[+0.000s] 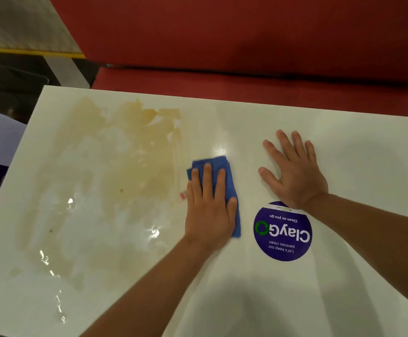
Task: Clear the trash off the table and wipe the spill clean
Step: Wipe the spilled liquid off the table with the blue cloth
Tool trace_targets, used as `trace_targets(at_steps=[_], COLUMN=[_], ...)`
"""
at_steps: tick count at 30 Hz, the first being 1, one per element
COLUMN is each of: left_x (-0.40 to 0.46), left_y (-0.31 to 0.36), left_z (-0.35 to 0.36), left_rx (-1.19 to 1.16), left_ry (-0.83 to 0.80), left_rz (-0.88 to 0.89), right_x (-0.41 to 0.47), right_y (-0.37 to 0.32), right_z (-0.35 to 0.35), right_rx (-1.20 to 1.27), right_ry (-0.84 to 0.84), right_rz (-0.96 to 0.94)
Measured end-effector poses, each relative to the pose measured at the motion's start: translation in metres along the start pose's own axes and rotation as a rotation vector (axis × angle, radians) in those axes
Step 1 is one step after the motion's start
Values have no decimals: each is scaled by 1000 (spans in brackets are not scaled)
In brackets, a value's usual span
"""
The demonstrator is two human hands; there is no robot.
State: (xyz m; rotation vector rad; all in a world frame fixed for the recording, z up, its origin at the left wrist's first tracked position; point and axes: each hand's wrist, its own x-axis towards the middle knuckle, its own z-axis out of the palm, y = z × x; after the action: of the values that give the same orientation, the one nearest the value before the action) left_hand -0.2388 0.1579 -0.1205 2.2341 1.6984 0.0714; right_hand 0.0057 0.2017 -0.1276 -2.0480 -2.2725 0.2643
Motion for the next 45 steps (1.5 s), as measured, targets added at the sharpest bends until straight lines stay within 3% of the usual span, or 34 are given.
trace_targets(at_steps=[4,13,19,24,30,36,45], left_x=[5,161,71,-32,33,117,-55], left_y=[-3,-18,-10,3,-10,-14,-3], left_z=[-5,-40,-14,7,-5,-24,7], left_rx=[24,81,27,21,18,38,-48], left_ry=[-21,-67,-19,-13,-24,-51,2], left_rz=[22,-46,88,69,120,17,9], right_x=[1,0,0,0,0,0,0], right_y=[2,2,2,1,1,1,0], right_z=[1,4,3,1,2,2,-1], right_rx=[-12,-18,19,20,22,21,29], right_ry=[6,26,16,3,13,17,8], right_rz=[-7,-4,3,13,8,15,22])
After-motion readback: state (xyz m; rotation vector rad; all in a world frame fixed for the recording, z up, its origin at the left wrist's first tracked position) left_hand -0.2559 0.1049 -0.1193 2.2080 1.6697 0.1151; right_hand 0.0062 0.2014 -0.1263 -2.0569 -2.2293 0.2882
